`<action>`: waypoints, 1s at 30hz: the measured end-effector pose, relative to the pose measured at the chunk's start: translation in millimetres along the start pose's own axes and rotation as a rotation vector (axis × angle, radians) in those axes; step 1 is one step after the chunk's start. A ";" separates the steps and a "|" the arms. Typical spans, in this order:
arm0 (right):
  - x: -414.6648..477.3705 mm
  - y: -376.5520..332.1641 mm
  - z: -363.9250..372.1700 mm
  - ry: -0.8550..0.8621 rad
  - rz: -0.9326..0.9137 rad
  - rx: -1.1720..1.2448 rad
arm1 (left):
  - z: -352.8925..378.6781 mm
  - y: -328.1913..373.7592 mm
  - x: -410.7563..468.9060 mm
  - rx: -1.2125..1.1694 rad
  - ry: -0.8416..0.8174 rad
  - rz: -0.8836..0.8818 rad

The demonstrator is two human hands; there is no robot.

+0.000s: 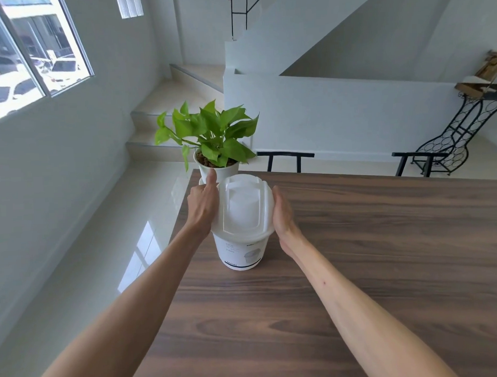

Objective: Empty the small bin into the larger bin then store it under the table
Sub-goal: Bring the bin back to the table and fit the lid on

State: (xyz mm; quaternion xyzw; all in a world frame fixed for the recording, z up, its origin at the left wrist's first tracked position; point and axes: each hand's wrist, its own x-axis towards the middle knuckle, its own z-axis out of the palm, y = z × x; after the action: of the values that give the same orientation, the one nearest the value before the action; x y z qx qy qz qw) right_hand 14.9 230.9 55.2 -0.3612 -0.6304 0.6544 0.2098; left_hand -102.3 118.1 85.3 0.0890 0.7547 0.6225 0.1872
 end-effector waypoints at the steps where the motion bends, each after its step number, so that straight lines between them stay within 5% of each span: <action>1: -0.7 1.9 0.8 0.010 0.005 0.009 | -0.4 -1.5 -0.1 -0.002 -0.039 0.005; 6: -1.4 10.3 3.5 0.074 -0.007 0.049 | -6.0 -12.7 0.4 -0.021 -0.150 0.042; 22: 10.4 19.8 11.1 0.185 -0.008 0.162 | 2.2 -31.1 9.0 -0.087 -0.097 0.012; 30: -2.1 14.5 4.6 0.080 -0.011 0.131 | -2.4 -20.7 -7.3 -0.075 -0.100 -0.023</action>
State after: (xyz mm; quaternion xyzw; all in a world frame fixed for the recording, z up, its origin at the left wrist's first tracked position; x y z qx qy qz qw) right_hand 15.5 224.6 41.1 -0.3691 -0.5793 0.6781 0.2615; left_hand -94.5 108.8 66.7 0.1043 0.7216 0.6427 0.2352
